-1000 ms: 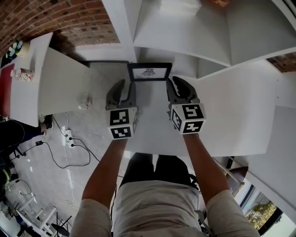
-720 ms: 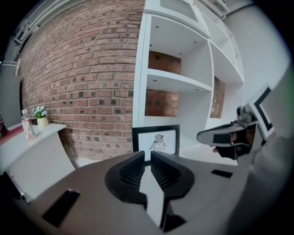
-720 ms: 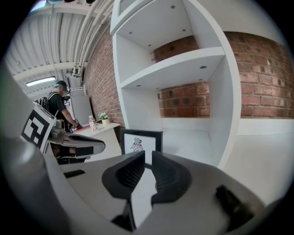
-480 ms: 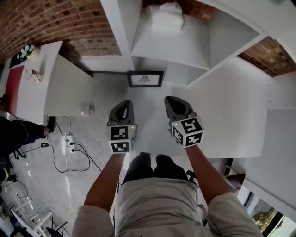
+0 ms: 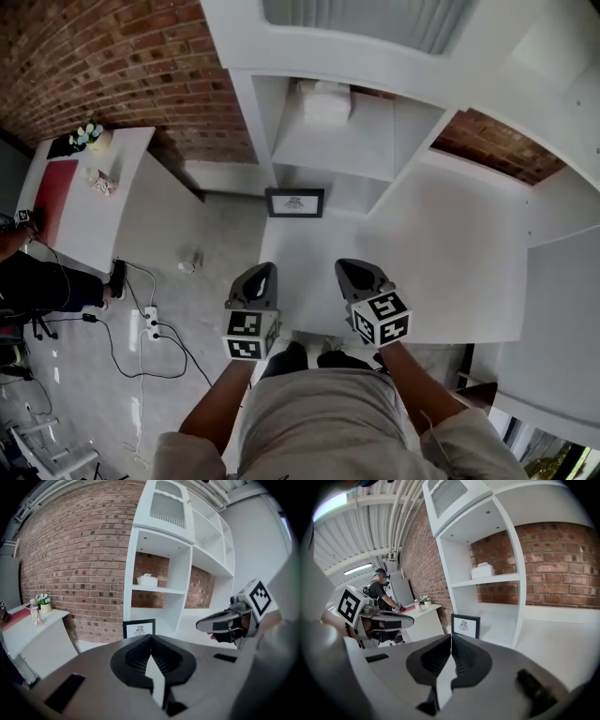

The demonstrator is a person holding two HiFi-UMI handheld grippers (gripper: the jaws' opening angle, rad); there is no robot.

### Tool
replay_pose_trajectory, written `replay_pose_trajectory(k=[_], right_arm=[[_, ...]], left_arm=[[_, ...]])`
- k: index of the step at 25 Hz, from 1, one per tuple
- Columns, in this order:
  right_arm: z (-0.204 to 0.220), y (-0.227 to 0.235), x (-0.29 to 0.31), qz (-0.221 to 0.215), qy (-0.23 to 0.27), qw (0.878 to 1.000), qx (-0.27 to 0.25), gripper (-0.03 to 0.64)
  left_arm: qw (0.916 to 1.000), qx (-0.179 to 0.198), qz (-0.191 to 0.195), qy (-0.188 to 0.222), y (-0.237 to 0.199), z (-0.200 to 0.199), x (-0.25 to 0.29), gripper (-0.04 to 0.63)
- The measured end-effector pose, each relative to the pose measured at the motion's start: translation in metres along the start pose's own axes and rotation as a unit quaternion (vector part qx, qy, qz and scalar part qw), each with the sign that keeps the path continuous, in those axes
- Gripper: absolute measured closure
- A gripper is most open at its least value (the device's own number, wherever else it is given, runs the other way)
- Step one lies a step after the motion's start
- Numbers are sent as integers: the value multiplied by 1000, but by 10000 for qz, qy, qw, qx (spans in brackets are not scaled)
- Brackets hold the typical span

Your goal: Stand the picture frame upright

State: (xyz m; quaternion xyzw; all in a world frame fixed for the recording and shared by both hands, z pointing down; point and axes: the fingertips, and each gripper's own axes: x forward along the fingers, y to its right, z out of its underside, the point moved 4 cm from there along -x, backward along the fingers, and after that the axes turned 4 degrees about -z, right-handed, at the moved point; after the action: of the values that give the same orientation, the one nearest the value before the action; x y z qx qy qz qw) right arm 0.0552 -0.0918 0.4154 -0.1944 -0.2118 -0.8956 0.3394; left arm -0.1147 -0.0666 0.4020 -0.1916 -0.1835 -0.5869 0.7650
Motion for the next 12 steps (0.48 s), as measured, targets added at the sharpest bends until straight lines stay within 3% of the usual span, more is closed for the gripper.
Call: replay_pose_trajectory(k=[6,12], right_arm=[[10,-18,-34,-18,-148,9998,-123,589],[13,-34,-64,-118,-145,9998,-80,589]], left_arm=[[9996,-284,15,-24,25,1,-32,580],[9997,36,250,-71,55,3,-58,580]])
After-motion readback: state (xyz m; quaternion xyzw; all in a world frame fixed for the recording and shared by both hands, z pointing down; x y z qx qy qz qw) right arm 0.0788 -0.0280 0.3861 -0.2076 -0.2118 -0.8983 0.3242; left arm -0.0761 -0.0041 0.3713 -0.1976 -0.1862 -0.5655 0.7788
